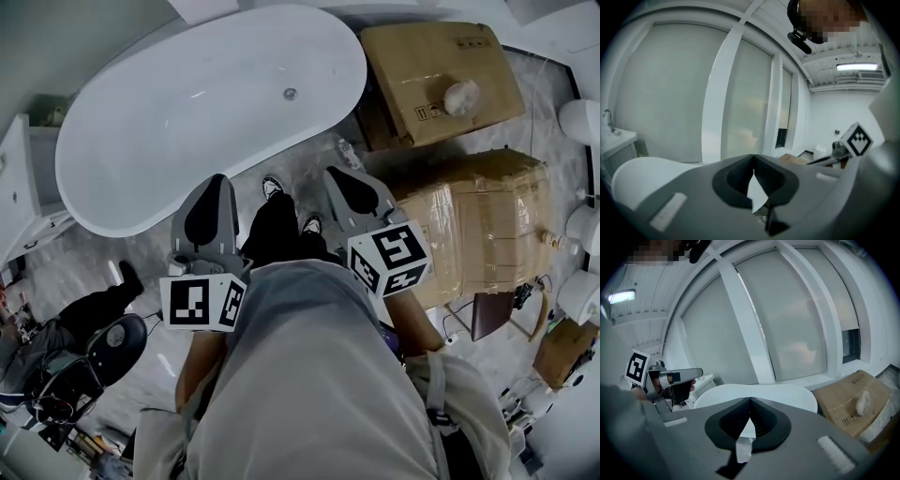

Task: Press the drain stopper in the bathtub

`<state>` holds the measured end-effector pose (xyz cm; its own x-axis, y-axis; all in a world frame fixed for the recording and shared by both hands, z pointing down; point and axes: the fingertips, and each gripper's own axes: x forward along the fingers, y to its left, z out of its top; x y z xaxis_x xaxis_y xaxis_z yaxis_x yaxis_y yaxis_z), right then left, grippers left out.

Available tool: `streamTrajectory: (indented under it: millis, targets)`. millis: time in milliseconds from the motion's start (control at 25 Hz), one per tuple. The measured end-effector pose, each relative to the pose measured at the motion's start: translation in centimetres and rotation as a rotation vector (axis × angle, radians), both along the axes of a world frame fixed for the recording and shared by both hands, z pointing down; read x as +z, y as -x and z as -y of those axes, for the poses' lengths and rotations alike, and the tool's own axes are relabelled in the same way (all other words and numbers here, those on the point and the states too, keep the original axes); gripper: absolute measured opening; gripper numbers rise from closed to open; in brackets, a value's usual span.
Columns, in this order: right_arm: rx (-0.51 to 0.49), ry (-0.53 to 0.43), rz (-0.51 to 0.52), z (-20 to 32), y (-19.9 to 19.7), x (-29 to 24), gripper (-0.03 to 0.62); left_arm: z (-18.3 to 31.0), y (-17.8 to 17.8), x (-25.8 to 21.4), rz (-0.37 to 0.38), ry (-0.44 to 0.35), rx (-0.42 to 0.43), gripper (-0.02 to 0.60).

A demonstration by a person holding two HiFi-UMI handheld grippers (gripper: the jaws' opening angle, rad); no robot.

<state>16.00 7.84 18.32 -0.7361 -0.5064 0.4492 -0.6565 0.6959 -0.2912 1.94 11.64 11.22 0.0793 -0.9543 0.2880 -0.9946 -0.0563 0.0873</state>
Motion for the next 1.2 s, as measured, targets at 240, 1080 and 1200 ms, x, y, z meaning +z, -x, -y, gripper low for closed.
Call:
streamTrajectory:
  millis: [240, 1080, 1200]
  targets:
    - [-0.006, 0.009, -0.021, 4.2, 3.2, 0.5, -0.005, 4.2, 3.5, 0.6, -0.012, 0.009, -0.003, 0.000]
    - [-0.058, 0.008, -0.075, 13.2, 14.3, 3.3, -0.003, 12.0, 14.0, 4.0, -0.039, 0.043, -0.005, 0.000]
    - [-0.058, 0.007, -0.082, 14.0, 14.7, 4.0, -0.003, 12.6, 14.7, 4.7, -0.040, 0.047, -0.016, 0.000]
